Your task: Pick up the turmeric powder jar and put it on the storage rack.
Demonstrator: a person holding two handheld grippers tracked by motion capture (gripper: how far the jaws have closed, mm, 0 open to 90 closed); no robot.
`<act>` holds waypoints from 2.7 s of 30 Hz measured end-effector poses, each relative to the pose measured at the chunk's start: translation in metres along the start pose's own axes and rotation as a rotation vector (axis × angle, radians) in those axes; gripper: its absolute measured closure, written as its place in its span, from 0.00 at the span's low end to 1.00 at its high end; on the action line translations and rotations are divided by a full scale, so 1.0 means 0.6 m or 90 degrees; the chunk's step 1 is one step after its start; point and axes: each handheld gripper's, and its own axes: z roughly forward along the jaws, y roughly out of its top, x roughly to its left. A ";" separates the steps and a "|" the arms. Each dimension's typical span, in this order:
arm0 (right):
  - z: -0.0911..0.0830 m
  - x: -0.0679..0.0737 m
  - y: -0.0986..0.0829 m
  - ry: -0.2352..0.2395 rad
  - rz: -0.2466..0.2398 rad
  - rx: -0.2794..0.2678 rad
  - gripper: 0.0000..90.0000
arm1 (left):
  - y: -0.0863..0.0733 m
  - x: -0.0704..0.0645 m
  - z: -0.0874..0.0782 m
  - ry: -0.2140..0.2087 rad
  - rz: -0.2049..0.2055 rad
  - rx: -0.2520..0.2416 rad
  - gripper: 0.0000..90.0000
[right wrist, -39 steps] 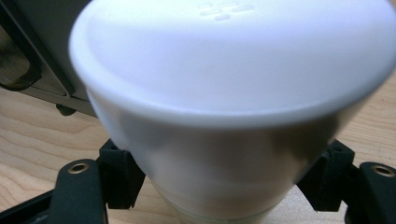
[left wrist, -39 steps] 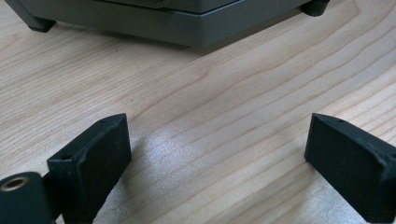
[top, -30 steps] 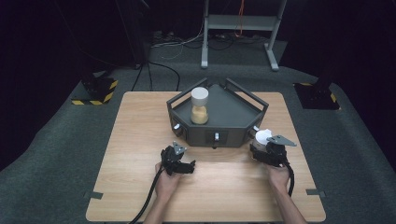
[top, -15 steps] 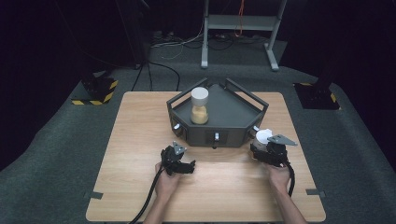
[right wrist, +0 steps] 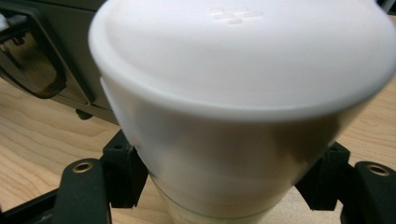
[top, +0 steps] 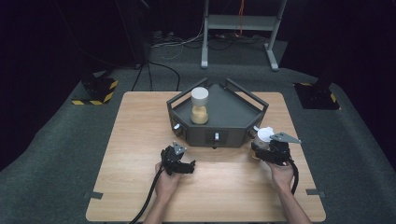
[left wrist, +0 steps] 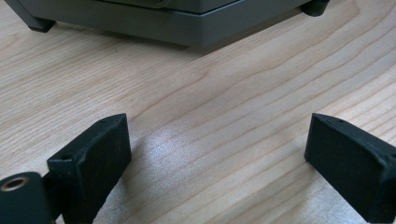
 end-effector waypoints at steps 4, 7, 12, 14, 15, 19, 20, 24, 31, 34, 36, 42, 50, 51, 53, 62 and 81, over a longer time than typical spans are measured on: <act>-0.004 -0.003 0.004 0.009 -0.002 -0.003 0.34 | 0.000 0.000 0.000 0.000 0.000 0.000 0.08; -0.009 -0.006 0.010 0.018 -0.003 -0.005 0.34 | 0.000 0.000 0.000 0.000 0.000 0.000 0.08; -0.018 -0.009 0.024 0.035 -0.016 -0.004 0.34 | 0.000 0.000 0.000 0.000 0.000 0.000 0.08; -0.021 -0.010 0.029 0.040 -0.020 -0.002 0.34 | 0.000 0.000 0.000 0.000 -0.001 0.000 0.08; -0.023 -0.011 0.033 0.045 -0.024 -0.003 0.34 | 0.000 0.000 0.000 0.000 0.000 0.000 0.08; -0.027 -0.014 0.040 0.053 -0.025 -0.005 0.34 | 0.000 0.000 0.000 0.000 -0.001 0.000 0.08; -0.030 -0.015 0.045 0.057 -0.025 -0.006 0.34 | 0.000 0.000 0.000 0.000 0.000 0.000 0.08; -0.035 -0.017 0.052 0.064 -0.026 -0.009 0.34 | 0.000 0.000 0.000 0.000 0.000 0.000 0.08; -0.045 -0.020 0.074 0.078 -0.033 -0.016 0.34 | 0.000 0.000 0.000 0.000 0.000 0.000 0.08; -0.049 -0.022 0.083 0.084 -0.035 -0.018 0.34 | 0.000 0.000 0.000 0.000 0.000 0.000 0.08; -0.052 -0.022 0.088 0.087 -0.037 -0.021 0.34 | 0.000 0.000 0.000 0.000 0.000 0.000 0.08; -0.057 -0.024 0.105 0.096 -0.040 -0.026 0.34 | 0.000 0.000 0.000 0.000 0.000 0.000 0.08; -0.059 -0.025 0.127 0.106 -0.042 -0.026 0.34 | 0.000 0.000 0.000 0.000 0.000 0.000 0.08; -0.060 -0.025 0.129 0.107 -0.043 -0.027 0.34 | 0.000 0.000 0.000 0.000 0.000 0.000 0.08; -0.061 -0.025 0.134 0.109 -0.044 -0.027 0.34 | 0.000 0.000 0.000 0.000 0.000 0.000 0.08; -0.068 -0.024 0.162 0.118 -0.049 -0.038 0.34 | 0.000 0.000 0.000 0.000 0.000 0.000 0.08; -0.054 -0.013 0.212 0.121 -0.053 -0.036 0.34 | 0.000 0.000 0.000 0.000 0.000 0.000 0.08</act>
